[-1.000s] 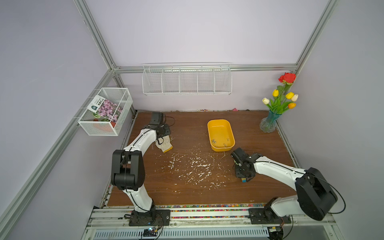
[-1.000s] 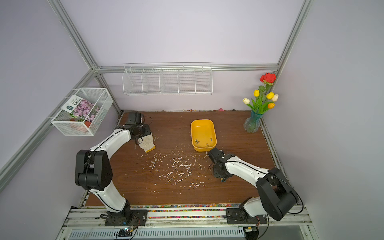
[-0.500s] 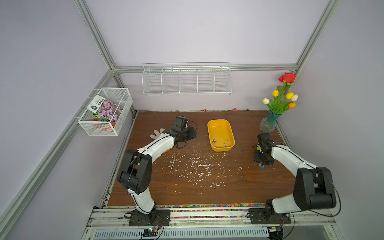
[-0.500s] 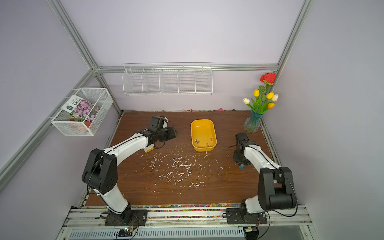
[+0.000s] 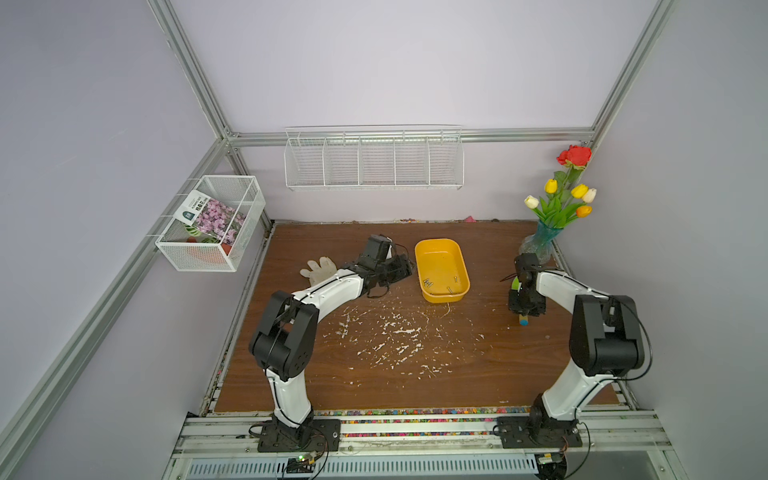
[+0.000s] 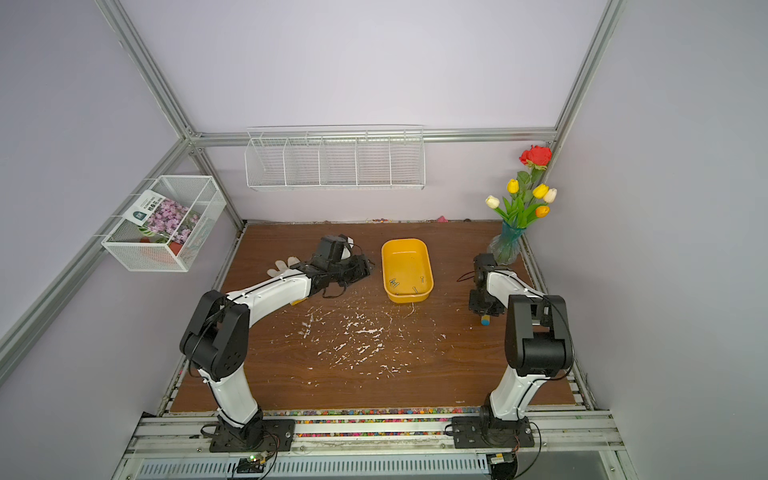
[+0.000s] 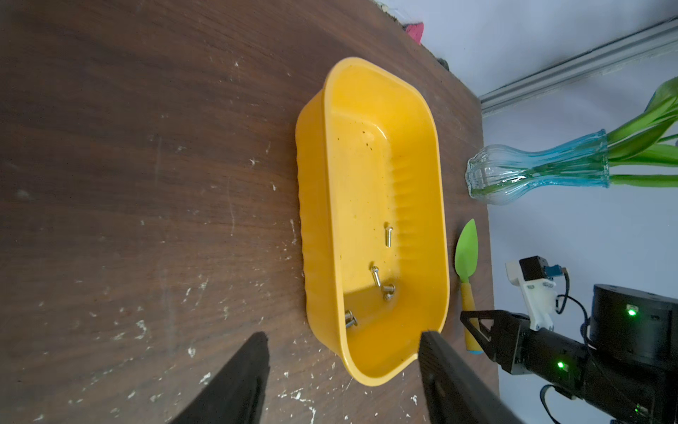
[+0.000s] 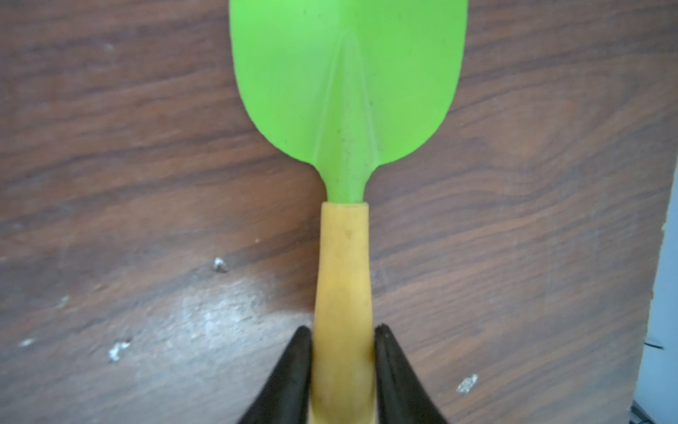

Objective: Take out the screws from the storage box
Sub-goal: Place the distractor at the center of the board, then pick up the storage box at the center of the board.

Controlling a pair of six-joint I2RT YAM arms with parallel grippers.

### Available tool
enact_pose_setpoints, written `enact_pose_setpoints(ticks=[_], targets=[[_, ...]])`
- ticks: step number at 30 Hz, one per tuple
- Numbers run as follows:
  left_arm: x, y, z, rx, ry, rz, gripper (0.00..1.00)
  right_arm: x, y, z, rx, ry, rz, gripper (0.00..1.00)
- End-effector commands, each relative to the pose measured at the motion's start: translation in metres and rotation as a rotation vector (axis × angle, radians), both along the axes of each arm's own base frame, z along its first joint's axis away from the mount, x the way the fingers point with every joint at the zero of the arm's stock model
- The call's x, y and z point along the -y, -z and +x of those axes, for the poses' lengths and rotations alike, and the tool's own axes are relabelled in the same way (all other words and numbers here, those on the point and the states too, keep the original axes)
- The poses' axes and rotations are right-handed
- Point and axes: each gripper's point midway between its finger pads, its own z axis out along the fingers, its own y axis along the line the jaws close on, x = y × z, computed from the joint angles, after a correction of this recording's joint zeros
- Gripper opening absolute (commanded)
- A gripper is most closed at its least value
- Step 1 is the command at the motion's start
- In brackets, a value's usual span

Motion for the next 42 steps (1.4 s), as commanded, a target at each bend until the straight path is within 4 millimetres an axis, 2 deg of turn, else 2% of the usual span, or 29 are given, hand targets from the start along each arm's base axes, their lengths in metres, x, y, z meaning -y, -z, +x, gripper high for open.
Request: enact_pose_setpoints(ticks=[1,5,10,12,14,18,21,28,31,35,42], targets=[[0.016,-0.004,-0.001,-0.005,0.026,-0.043,0.69,0.005,-0.007,0.007,0.024,-0.004,-0.016,0.43],[0.019,0.006,-0.007,-0.026,0.031,-0.026,0.69,0.007,-0.022,0.009,0.059,0.004,-0.033,0.52],[0.005,0.008,-0.009,-0.021,0.002,0.03,0.69,-0.013,-0.066,0.013,0.174,-0.029,-0.011,0.55],[-0.005,0.007,-0.007,-0.011,-0.01,0.049,0.69,-0.036,-0.082,0.016,0.221,-0.079,0.062,0.55],[-0.015,0.005,-0.007,-0.004,-0.024,0.062,0.69,-0.07,-0.095,0.021,0.275,-0.145,0.181,0.55],[-0.028,0.006,-0.007,-0.008,-0.042,0.068,0.69,-0.129,-0.105,0.036,0.333,-0.203,0.417,0.59],[-0.038,0.011,-0.008,-0.027,-0.056,0.06,0.69,-0.152,-0.102,0.052,0.324,-0.242,0.467,0.61],[-0.076,0.017,-0.011,-0.047,-0.12,0.059,0.69,-0.171,-0.081,0.08,0.249,-0.277,0.497,0.58],[-0.086,0.021,-0.014,-0.056,-0.131,0.067,0.69,-0.175,-0.073,0.084,0.226,-0.297,0.468,0.58],[-0.09,0.029,-0.019,-0.073,-0.128,0.072,0.69,-0.174,-0.052,0.082,0.152,-0.293,0.447,0.52],[-0.093,0.031,-0.02,-0.078,-0.132,0.074,0.69,-0.175,-0.044,0.08,0.116,-0.315,0.417,0.38]])
